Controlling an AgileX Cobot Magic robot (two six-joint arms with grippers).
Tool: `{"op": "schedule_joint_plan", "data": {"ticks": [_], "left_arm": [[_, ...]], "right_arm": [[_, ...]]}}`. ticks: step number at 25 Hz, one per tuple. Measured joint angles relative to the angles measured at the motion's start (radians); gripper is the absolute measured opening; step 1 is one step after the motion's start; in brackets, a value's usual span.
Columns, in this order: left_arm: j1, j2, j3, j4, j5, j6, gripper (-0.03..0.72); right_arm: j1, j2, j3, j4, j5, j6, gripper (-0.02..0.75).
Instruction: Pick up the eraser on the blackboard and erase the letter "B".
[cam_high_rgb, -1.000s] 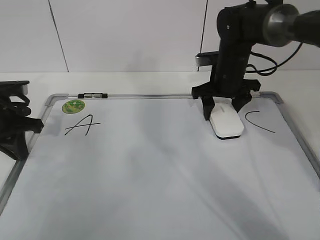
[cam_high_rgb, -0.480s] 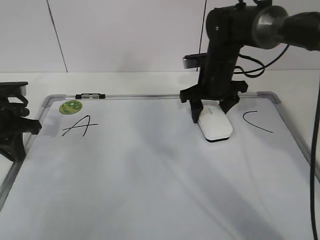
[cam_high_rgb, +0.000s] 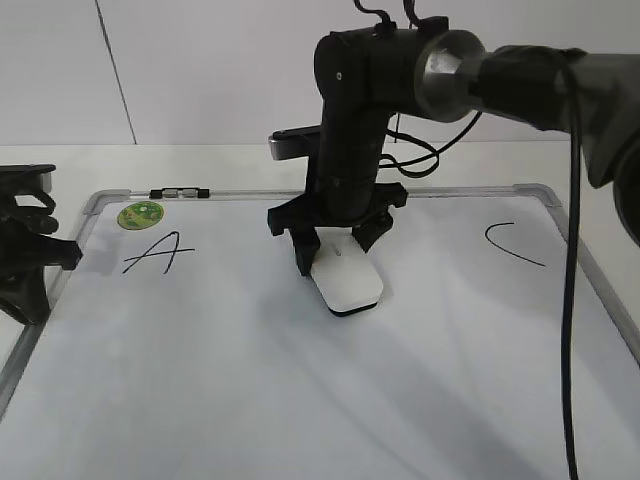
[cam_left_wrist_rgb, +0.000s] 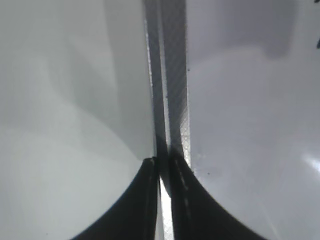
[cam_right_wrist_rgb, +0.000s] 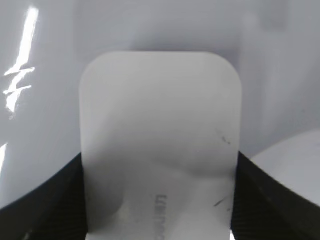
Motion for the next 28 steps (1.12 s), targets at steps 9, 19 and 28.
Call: {"op": "schedule_joint_plan", "data": {"ticks": [9, 19, 28], "left_arm": [[0.000, 0.000, 0.000, -0.004, 0.000, 0.000, 0.039], [0.000, 0.000, 0.000, -0.004, 0.000, 0.000, 0.039], [0.000, 0.000, 0.000, -0.004, 0.000, 0.000, 0.039]], "right_arm": [[-0.063, 0.002, -0.005, -0.004, 0.000, -0.002, 0.546], [-0.256, 0.002, -0.005, -0.086, -0.002, 0.000, 0.546], [-0.284, 0.002, -0.005, -0.050, -0.004, -0.002, 0.546]]}}
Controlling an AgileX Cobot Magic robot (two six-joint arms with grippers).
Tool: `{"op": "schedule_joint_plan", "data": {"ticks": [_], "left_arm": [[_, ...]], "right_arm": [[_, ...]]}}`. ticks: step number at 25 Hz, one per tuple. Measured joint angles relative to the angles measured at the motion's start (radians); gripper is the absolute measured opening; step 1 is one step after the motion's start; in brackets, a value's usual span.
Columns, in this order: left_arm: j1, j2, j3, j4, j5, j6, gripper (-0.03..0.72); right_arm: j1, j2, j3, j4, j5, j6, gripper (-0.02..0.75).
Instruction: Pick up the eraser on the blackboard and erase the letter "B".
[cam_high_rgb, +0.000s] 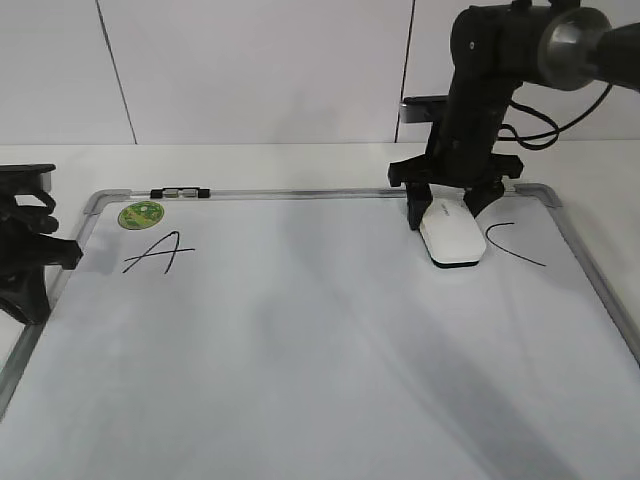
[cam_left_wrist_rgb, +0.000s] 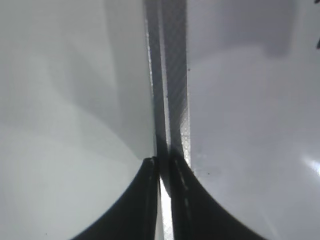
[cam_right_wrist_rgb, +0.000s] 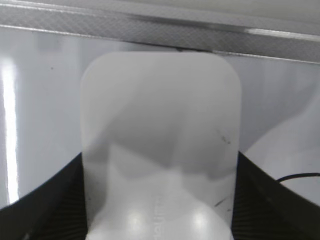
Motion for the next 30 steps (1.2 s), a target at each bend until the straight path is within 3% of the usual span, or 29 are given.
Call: {"op": "schedule_joint_plan", "data": {"ticks": [4, 12, 15, 20, 26, 30], "left_arm": [[0.000, 0.000, 0.000, 0.002, 0.006, 0.000, 0.039], [0.000, 0.000, 0.000, -0.002, 0.007, 0.000, 0.039], [0.000, 0.000, 0.000, -0.006, 0.007, 0.000, 0.039], [0.000, 0.000, 0.000, -0.010, 0.007, 0.000, 0.040], [0.000, 0.000, 0.000, -0.011, 0.007, 0.000, 0.040], [0.000, 0.000, 0.000, -0.011, 0.009, 0.000, 0.040]], "right_arm": [[0.043, 0.000, 0.000, 0.014, 0.000, -0.015, 0.546], [0.260, 0.000, 0.000, 0.088, 0.000, -0.040, 0.546], [0.275, 0.000, 0.000, 0.096, 0.000, -0.046, 0.546], [0.221, 0.000, 0.000, 0.087, 0.000, -0.050, 0.545], [0.058, 0.000, 0.000, 0.044, -0.002, -0.041, 0.545], [0.014, -0.006, 0.000, 0.047, -0.002, -0.038, 0.545]]}}
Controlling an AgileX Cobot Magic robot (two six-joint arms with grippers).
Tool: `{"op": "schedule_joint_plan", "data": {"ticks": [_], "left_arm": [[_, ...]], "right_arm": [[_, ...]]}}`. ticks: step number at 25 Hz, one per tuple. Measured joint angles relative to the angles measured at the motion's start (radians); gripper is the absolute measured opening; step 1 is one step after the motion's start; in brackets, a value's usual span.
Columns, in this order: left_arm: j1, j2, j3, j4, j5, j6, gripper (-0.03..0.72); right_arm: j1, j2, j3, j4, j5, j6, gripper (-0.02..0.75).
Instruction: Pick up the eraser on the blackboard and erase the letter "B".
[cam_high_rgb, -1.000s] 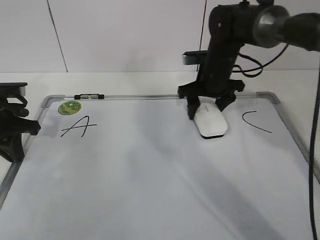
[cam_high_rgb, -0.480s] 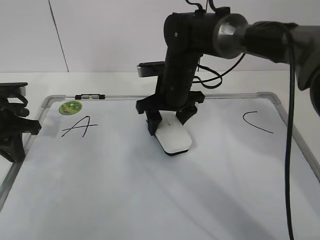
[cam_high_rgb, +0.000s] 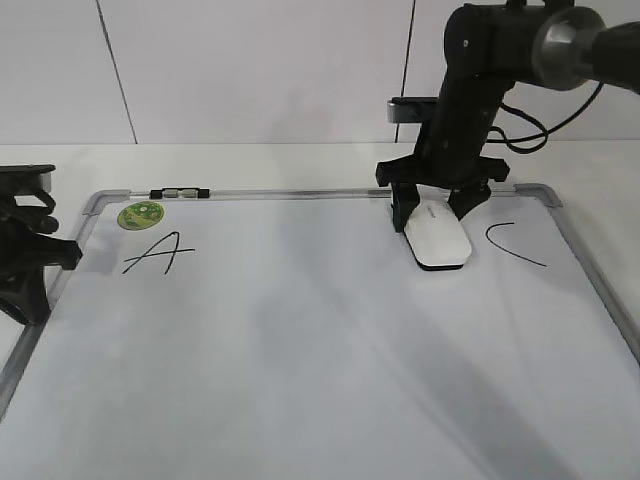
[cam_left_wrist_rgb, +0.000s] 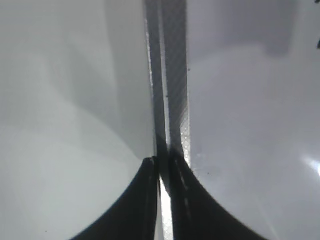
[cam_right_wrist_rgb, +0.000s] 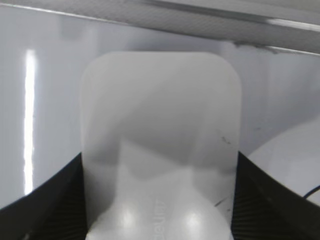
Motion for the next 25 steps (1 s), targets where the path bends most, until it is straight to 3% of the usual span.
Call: {"op": "schedule_joint_plan", "data": {"ticks": [11, 21, 25], "left_arm": [[0.000, 0.000, 0.000, 0.000, 0.002, 0.000, 0.041], [0.000, 0.000, 0.000, 0.000, 0.002, 0.000, 0.042], [0.000, 0.002, 0.000, -0.006, 0.002, 0.000, 0.043]], "right_arm": [[0.000, -0.181, 0.055, 0.035, 0.002, -0.003, 0.545], [0.000, -0.499, 0.399, -0.073, 0.004, 0.010, 0.545], [-0.038, -0.587, 0.558, -0.102, 0.004, 0.033, 0.545]]}}
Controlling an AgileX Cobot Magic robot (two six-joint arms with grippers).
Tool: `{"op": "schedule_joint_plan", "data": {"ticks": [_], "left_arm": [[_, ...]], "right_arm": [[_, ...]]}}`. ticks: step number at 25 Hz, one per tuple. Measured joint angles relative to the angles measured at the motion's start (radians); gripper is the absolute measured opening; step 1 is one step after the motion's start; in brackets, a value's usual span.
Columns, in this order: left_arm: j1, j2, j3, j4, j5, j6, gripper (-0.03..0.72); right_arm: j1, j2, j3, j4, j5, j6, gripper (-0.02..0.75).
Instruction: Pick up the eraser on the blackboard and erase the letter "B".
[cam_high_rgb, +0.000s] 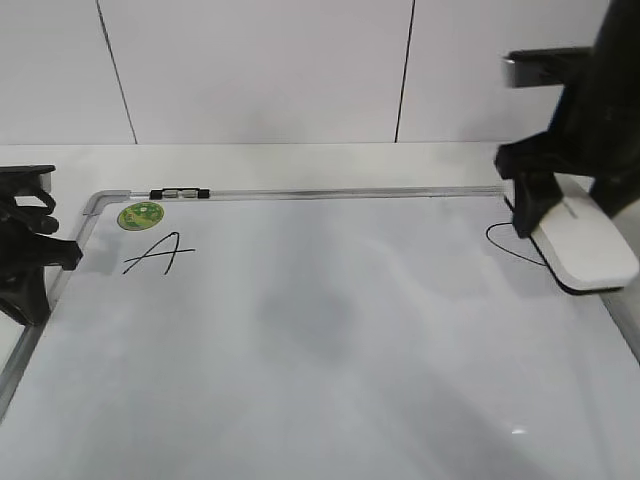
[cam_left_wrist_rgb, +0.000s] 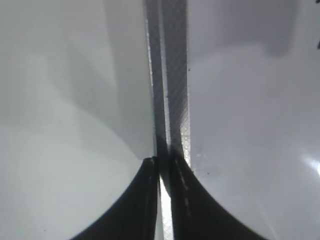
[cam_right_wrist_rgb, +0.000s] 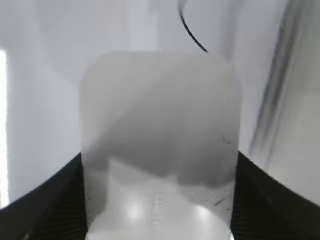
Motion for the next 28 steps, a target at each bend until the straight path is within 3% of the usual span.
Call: {"op": "schedule_joint_plan", "data": {"ticks": [5, 11, 17, 28], "left_arm": [[0.000, 0.000, 0.000, 0.000, 0.000, 0.000, 0.043], [0.000, 0.000, 0.000, -0.011, 0.000, 0.000, 0.043], [0.000, 0.000, 0.000, -0.015, 0.000, 0.000, 0.043], [0.000, 0.000, 0.000, -0.017, 0.000, 0.000, 0.043]], "right_arm": [[-0.125, -0.076, 0.147, 0.001, 0.000, -0.017, 0.545], [-0.257, -0.096, 0.163, 0.115, 0.000, -0.179, 0.545], [-0.283, -0.042, 0.163, 0.200, -0.002, -0.272, 0.545], [-0.283, 0.070, 0.163, 0.177, -0.058, -0.233, 0.545]]}}
